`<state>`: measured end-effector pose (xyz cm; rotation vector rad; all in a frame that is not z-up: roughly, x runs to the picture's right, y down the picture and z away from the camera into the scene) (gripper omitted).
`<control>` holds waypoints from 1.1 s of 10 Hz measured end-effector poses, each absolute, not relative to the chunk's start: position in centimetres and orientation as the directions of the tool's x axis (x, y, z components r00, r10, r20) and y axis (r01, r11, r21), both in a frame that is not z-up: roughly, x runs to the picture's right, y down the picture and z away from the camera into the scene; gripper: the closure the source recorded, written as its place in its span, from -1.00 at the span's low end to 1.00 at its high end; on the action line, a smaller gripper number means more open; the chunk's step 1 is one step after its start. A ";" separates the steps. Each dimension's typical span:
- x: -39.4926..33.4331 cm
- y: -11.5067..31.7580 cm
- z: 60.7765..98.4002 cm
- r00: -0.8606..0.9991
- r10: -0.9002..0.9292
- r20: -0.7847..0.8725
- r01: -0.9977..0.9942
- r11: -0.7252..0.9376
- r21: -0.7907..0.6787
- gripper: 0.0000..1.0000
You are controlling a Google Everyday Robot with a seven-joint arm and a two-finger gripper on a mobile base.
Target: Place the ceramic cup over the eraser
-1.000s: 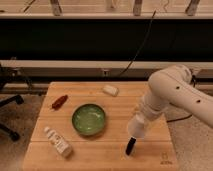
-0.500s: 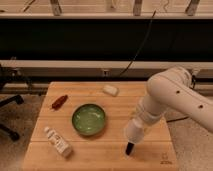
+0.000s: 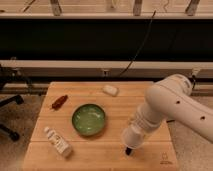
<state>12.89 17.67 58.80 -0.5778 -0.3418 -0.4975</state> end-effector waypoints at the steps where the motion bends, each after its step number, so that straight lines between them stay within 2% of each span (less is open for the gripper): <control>1: 12.8 18.0 59.0 0.828 -0.355 0.434 0.537 0.725 -0.433 0.82; 11: 12.8 22.7 63.0 0.854 -0.328 0.405 0.505 0.713 -0.487 0.82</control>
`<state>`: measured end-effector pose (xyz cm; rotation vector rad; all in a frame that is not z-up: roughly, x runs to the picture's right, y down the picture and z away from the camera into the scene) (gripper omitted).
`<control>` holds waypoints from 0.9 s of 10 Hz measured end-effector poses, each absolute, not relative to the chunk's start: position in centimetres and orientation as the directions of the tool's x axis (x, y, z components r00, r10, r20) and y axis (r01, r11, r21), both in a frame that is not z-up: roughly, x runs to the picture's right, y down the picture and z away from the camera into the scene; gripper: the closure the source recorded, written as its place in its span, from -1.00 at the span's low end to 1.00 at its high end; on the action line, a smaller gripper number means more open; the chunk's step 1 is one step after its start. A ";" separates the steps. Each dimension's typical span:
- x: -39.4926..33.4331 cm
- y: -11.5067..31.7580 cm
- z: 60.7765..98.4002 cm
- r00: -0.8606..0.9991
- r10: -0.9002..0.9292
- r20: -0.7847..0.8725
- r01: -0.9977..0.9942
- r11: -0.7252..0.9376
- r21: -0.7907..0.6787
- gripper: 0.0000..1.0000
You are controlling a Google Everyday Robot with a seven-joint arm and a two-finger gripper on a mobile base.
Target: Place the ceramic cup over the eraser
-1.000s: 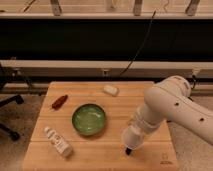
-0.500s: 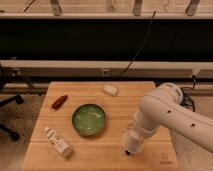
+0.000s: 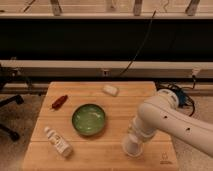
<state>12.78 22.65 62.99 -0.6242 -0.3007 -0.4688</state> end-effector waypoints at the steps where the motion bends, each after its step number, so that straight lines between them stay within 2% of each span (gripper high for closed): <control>1: 12.7 23.2 63.5 0.855 -0.320 0.409 0.501 0.713 -0.489 0.82; 2: 12.6 23.8 64.3 0.859 -0.310 0.408 0.493 0.719 -0.490 0.78; 4: 12.7 24.1 64.8 0.866 -0.298 0.401 0.479 0.726 -0.494 0.51; 6: 12.7 24.7 65.7 0.870 -0.293 0.397 0.474 0.723 -0.503 0.03; 9: 12.8 25.1 66.3 0.873 -0.291 0.391 0.470 0.719 -0.512 -0.51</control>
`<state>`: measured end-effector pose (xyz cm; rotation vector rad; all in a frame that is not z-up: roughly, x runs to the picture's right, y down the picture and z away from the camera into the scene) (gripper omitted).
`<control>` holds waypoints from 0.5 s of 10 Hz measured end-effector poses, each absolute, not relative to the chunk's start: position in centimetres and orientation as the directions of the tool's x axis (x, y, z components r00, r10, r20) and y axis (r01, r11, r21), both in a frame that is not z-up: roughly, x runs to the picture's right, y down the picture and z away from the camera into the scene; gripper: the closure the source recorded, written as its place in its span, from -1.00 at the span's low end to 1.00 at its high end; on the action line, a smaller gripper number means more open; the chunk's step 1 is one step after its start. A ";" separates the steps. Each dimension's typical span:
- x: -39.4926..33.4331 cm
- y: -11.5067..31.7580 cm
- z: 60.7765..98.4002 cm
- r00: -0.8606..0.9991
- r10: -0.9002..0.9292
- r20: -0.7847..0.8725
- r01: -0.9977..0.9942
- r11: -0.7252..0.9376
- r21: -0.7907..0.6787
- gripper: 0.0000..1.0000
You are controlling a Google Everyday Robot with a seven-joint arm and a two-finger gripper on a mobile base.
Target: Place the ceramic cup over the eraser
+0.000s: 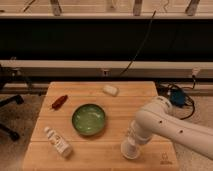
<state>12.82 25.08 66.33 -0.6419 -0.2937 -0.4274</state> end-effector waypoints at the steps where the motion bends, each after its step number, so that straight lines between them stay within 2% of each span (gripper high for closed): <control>1: 12.9 25.1 66.4 0.875 -0.290 0.388 0.467 0.720 -0.513 -0.59; 5: 13.4 24.2 66.8 0.883 -0.277 0.378 0.447 0.742 -0.500 -0.60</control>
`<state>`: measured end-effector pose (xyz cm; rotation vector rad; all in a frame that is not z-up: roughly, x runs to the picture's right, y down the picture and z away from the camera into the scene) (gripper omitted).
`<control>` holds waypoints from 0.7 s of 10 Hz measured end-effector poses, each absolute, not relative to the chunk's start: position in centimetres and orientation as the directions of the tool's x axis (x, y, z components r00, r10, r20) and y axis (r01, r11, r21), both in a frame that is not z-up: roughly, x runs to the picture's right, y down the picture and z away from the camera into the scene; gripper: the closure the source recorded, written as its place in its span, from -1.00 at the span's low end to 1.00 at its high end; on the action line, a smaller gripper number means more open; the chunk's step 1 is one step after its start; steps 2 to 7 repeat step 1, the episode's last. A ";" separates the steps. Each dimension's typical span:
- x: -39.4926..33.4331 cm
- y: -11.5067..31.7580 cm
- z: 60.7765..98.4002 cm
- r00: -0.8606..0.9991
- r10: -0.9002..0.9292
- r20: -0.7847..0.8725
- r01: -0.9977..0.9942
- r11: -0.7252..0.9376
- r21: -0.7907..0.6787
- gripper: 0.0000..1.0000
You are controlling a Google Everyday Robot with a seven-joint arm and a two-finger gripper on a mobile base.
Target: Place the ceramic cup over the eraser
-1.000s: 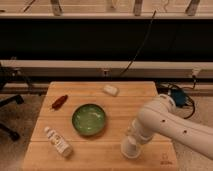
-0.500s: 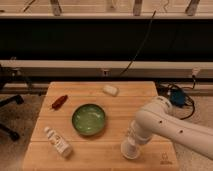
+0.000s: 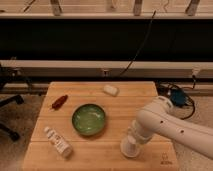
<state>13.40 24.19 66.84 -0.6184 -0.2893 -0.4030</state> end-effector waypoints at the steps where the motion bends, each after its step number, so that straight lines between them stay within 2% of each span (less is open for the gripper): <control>1: 13.9 24.1 66.9 0.885 -0.273 0.376 0.444 0.737 -0.510 -0.60; 7: 13.9 24.1 66.9 0.885 -0.273 0.376 0.444 0.737 -0.510 -0.60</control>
